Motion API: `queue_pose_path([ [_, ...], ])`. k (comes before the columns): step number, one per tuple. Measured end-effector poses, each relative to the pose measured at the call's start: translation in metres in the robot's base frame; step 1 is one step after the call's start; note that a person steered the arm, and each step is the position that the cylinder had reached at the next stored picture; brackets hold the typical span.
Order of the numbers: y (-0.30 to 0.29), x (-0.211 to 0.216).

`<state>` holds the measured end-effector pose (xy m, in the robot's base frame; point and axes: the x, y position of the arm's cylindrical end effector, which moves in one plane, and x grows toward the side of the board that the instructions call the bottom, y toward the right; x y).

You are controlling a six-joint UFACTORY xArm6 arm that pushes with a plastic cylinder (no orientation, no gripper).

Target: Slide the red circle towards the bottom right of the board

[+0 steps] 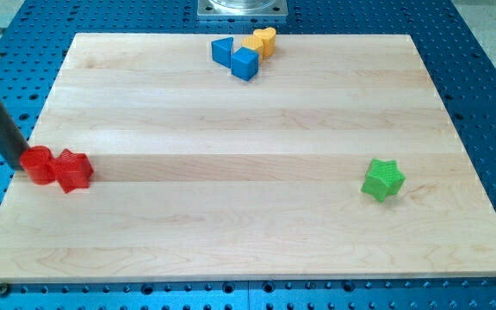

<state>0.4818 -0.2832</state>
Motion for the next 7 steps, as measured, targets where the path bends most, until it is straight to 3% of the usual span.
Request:
queue_pose_path([
  [2, 0.051, 0.039],
  [3, 0.039, 0.096],
  [4, 0.079, 0.117],
  [5, 0.038, 0.109],
  [7, 0.063, 0.058],
])
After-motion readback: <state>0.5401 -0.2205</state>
